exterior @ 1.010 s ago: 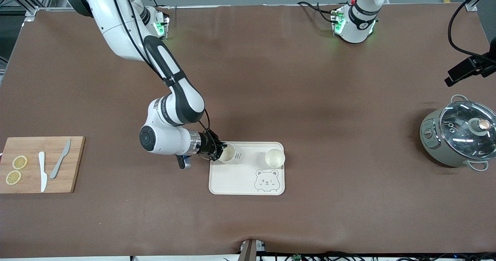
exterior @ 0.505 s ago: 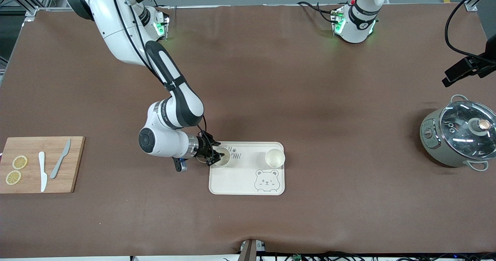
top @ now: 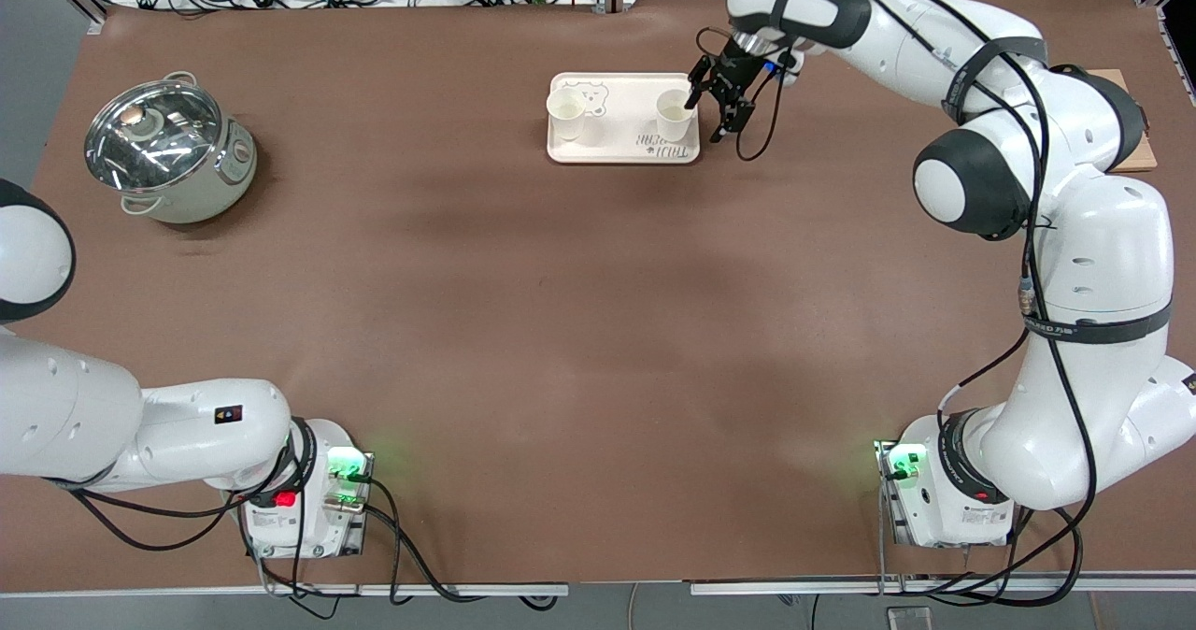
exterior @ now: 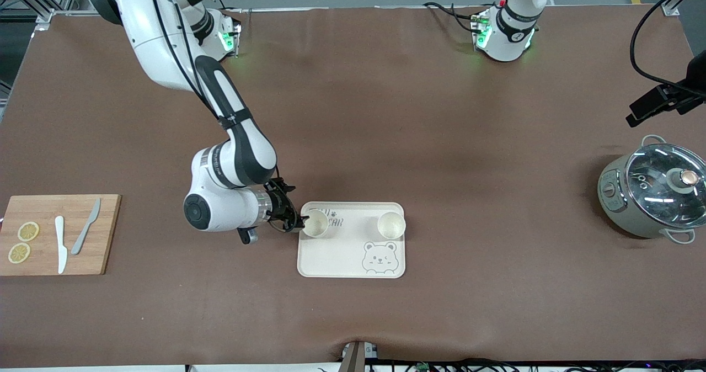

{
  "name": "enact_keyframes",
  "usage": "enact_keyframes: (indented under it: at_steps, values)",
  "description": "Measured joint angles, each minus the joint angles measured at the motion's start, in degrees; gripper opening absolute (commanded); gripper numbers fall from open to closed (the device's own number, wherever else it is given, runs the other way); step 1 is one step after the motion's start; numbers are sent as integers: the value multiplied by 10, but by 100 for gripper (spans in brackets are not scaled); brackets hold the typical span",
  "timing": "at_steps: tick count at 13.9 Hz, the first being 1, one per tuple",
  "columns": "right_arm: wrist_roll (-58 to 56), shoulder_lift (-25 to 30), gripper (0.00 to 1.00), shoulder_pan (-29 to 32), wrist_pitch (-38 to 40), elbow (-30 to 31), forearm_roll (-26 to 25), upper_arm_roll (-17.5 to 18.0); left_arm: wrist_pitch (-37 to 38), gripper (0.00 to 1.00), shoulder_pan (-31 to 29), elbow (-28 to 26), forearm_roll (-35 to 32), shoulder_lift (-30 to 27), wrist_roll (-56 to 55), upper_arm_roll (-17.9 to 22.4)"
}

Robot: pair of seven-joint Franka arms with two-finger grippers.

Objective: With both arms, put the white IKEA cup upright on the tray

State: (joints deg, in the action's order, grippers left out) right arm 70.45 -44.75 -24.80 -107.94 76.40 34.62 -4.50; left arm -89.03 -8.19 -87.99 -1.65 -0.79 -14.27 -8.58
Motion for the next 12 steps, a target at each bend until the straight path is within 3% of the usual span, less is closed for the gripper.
enact_keyframes:
  at_steps: [7, 10, 12]
  values:
    - [2, 31, 100, 52, 100, -128, -9, -15, -10, 100, 1, -1, 0, 2, 0, -6]
    - [-113, 53, 100, 103, 187, -153, -14, -16, -12, 100, 1, -1, 0, 2, 0, -6]
    - [-181, 70, 100, 125, 204, -156, -44, -18, -15, 100, 1, -1, 0, 2, 0, -7]
